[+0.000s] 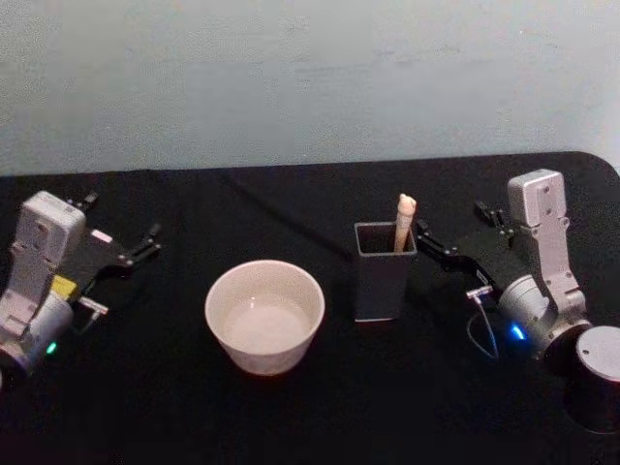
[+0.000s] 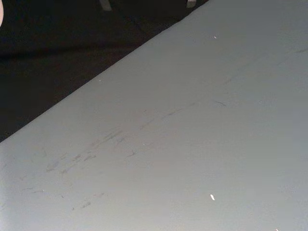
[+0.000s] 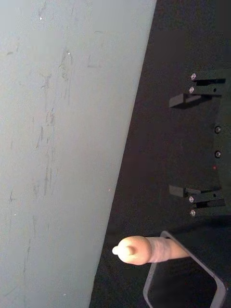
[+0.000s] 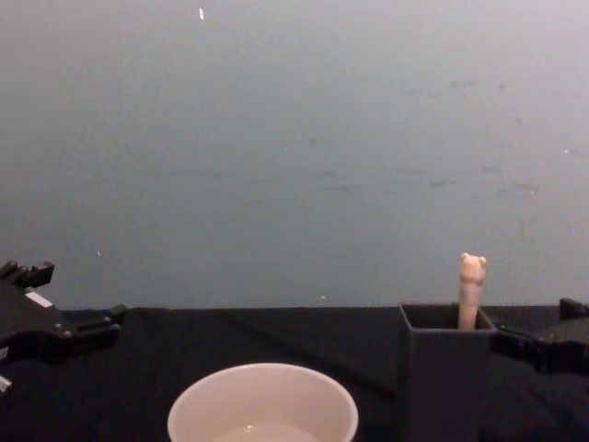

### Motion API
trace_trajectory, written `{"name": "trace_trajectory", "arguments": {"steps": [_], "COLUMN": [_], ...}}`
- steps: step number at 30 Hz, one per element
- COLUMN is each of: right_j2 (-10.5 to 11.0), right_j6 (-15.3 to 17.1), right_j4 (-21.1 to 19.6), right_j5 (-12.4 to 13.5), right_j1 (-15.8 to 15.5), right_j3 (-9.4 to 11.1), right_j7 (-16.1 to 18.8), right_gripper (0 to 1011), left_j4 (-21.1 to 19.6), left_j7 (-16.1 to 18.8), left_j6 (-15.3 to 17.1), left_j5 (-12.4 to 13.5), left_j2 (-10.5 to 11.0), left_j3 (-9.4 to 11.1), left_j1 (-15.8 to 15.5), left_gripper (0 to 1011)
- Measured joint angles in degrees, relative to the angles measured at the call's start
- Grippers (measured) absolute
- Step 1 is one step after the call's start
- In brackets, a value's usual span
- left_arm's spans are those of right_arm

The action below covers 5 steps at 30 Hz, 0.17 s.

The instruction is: Pick up the stirring spoon with one hand, stir inside the cup, then place it back in its original position.

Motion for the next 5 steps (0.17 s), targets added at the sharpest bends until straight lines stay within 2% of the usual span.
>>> {"name": "trace_trajectory", "arguments": {"steps": [5], "right_j2": [0.0], "right_j6": [0.0], "right_j4": [0.0], "right_j5": [0.0], "right_j1": [0.0], "right_j3": [0.0], "right_j7": [0.0], "right_gripper": [1002], "left_j4": [0.0], "left_j7": [0.0], "left_j6": [0.0], "left_j5": [0.0], "left_j2": [0.0], "left_j3": [0.0], "left_j1": [0.0], "left_gripper": [1001]}}
